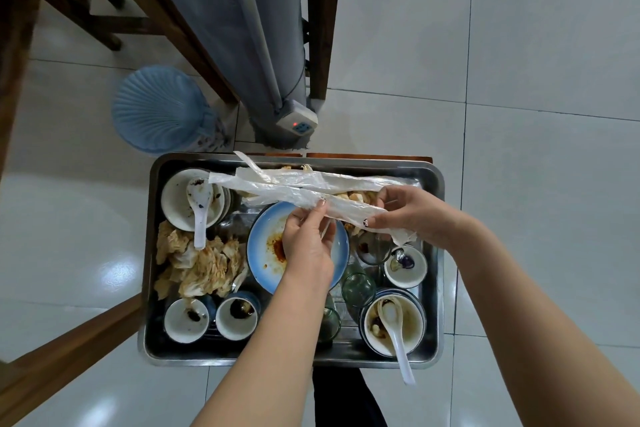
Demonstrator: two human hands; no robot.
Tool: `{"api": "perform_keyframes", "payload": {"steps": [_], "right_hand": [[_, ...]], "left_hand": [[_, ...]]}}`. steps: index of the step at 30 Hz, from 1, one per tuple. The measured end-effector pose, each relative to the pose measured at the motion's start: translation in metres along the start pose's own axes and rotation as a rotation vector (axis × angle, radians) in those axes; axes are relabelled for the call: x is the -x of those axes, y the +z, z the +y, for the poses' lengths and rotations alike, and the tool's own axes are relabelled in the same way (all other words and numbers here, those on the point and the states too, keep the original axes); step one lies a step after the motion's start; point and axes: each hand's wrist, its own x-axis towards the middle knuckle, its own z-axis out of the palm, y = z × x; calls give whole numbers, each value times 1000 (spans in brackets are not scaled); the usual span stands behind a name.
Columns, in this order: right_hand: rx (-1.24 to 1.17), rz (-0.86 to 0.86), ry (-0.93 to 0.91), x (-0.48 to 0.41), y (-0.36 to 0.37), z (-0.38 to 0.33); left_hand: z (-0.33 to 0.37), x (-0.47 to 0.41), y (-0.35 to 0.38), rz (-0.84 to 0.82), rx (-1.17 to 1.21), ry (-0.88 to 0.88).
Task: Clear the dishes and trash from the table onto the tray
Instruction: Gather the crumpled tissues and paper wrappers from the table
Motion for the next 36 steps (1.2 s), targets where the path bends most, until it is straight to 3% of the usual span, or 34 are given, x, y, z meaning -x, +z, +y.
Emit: {"api": "perform_keyframes", "payload": {"steps": [8,16,26,36], "right_hand": [[-95,4,88,-5,-21,4],[-176,203,104,-15,-37,4],[311,562,-9,-51,-24,1],[631,656,-124,-51,-13,13]], "left_hand": [[21,-12,4,59,-53,-51],[37,-26,3,138,-411,-10],[68,-56,9,214,-609,-49],[81,-45,0,113,-756,-113]]}}
